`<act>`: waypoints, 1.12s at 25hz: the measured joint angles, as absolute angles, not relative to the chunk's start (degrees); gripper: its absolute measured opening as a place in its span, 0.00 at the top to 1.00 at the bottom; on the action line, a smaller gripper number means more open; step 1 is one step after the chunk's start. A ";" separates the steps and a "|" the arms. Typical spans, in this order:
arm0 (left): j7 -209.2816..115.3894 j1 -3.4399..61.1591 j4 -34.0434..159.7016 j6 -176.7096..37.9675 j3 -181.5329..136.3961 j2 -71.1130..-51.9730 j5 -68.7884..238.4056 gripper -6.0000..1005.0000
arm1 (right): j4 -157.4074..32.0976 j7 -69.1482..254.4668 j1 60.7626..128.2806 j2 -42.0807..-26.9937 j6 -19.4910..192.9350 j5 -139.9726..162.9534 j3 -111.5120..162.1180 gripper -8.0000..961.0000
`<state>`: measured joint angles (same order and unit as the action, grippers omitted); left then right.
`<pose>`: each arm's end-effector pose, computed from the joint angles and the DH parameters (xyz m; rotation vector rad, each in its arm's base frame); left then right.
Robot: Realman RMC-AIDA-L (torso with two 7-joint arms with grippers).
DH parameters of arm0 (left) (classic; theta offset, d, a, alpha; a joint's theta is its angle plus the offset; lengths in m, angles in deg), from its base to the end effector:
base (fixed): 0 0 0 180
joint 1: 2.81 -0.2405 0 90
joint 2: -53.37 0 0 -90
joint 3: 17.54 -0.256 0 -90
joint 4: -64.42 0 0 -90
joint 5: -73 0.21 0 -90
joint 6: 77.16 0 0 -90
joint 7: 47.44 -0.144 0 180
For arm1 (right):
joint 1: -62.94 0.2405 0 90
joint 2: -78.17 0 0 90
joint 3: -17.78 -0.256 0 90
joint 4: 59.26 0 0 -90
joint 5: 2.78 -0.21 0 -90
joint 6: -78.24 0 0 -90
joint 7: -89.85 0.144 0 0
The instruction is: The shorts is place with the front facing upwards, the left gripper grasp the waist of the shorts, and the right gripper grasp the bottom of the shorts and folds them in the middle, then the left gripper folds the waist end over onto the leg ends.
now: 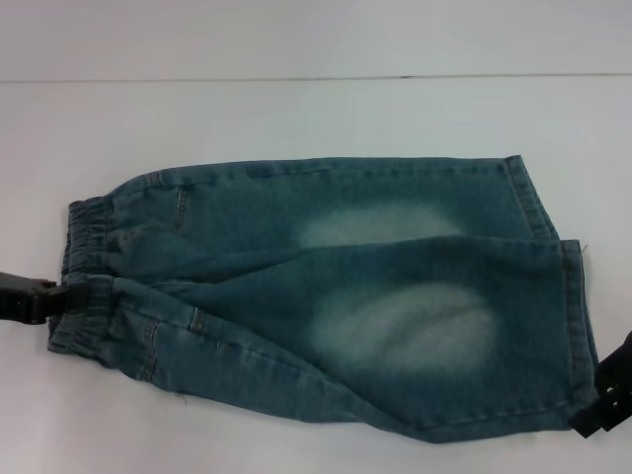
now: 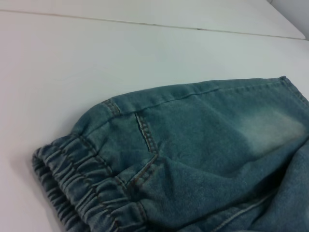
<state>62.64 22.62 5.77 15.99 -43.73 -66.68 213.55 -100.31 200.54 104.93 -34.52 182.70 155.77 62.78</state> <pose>-0.3278 0.3028 0.0665 -2.4046 -1.3007 -0.2580 0.2851 0.3208 0.0357 2.7637 -1.1339 0.5115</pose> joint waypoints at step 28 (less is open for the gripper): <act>68.37 22.80 6.50 16.45 -41.11 -65.74 206.47 0.97 | -100.33 194.44 103.78 -32.63 181.39 150.41 45.19 0.95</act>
